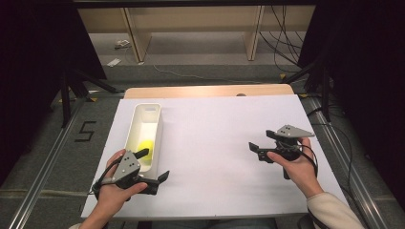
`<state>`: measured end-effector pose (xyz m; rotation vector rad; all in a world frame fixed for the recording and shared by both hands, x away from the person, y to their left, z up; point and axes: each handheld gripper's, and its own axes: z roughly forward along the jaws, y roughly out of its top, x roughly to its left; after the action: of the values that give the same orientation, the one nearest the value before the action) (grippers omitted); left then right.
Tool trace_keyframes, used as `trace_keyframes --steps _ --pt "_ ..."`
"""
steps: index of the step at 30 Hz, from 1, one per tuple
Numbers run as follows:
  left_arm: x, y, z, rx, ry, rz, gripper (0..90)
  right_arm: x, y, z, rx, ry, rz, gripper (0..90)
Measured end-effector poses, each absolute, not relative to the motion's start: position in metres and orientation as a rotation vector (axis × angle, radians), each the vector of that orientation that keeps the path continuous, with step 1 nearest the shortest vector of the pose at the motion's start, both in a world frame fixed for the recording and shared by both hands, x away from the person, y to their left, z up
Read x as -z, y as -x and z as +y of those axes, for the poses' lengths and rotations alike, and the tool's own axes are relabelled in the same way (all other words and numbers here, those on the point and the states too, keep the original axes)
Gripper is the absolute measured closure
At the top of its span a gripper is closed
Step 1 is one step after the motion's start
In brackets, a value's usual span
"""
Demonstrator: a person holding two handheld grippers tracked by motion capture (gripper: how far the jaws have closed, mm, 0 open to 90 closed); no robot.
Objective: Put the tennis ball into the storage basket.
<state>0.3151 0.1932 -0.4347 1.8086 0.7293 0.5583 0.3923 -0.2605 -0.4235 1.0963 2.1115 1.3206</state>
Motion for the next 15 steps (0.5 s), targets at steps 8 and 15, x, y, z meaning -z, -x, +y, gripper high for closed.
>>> trace_keyframes --steps 8,15 --pt "0.435 -0.315 0.193 -0.559 -1.807 0.731 0.0 0.428 -0.385 -0.269 -1.314 -1.107 2.113 15.5" --pt "0.435 -0.315 0.193 -0.559 -1.807 0.734 0.0 0.43 -0.38 -0.276 -1.315 -1.118 2.106 15.5"
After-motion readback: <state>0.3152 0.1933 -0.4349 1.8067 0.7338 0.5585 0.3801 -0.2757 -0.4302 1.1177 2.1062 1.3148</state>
